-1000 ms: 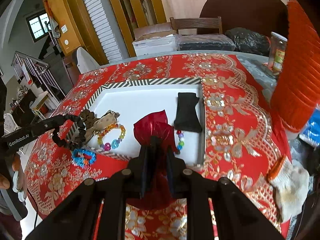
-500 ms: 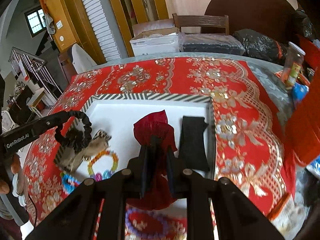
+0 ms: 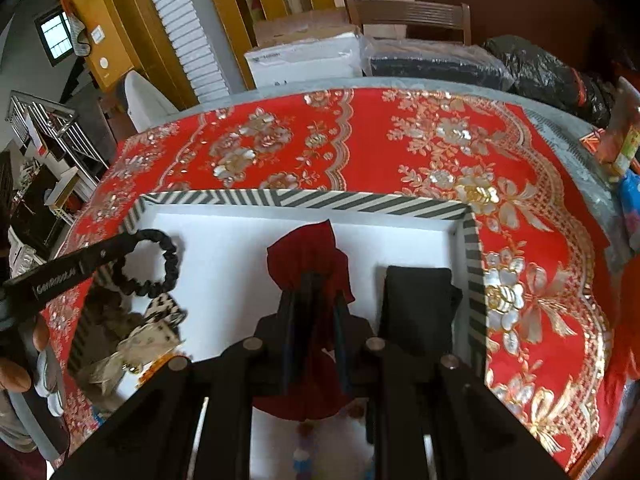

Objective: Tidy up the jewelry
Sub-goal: 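Carry the black scrunchie and red bow into the tray with both tools, then open both tools to release the scrunchie and bow in the tray, then lift both tools out of the tray back over the pile, then grasp the blue bead bracelet with the left tool while the right tool grasps the purple bead bracelet, then carry the blue and purple bracelets into the tray with both tools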

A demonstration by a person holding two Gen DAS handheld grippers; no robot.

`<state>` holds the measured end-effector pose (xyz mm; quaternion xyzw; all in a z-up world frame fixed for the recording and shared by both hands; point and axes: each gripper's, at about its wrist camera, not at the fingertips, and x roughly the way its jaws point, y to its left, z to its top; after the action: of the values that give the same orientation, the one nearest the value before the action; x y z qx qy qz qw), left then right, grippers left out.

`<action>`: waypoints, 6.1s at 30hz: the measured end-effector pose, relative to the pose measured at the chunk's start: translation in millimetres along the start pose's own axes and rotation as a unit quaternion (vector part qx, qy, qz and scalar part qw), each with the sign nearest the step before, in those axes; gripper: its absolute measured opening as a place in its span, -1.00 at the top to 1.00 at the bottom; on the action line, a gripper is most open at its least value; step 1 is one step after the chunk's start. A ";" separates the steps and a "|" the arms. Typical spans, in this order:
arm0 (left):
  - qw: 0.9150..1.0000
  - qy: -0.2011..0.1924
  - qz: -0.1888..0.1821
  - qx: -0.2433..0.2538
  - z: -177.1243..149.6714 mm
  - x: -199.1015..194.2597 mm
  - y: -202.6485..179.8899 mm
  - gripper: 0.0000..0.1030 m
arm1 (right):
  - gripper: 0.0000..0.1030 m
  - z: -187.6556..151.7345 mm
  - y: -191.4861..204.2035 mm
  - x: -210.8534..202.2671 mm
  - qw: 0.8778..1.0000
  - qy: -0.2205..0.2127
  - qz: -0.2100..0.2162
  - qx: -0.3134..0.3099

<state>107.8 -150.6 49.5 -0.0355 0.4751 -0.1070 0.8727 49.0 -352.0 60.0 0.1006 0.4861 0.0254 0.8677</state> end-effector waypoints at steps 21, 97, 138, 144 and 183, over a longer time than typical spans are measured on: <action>1.000 -0.012 0.014 0.014 -6.6 -2.6 -0.7 0.29 | 0.09 -3.6 -8.0 4.2 1.000 0.006 0.016 0.026; 0.997 -0.065 0.010 0.048 -148.2 -147.1 -3.8 0.28 | -0.18 -162.5 15.1 -126.4 1.000 -0.022 0.018 0.000; 0.996 0.058 -0.053 0.032 -135.3 -71.0 31.3 0.66 | 0.82 -153.0 1.2 -67.7 0.998 -0.002 -0.031 -0.049; 0.993 0.037 -0.107 0.017 -127.6 -102.9 30.0 0.67 | 0.82 -153.4 6.8 -89.5 0.998 -0.029 -0.015 -0.049; 0.990 -0.053 -0.075 0.104 -90.1 -151.5 -45.9 0.67 | 0.82 -106.2 33.2 -166.3 0.991 -0.102 0.014 -0.081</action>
<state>-54.3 -158.4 132.3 0.0138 0.4101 -0.2192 0.8852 -126.9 -327.2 152.1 0.0388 0.3900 0.0664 0.9176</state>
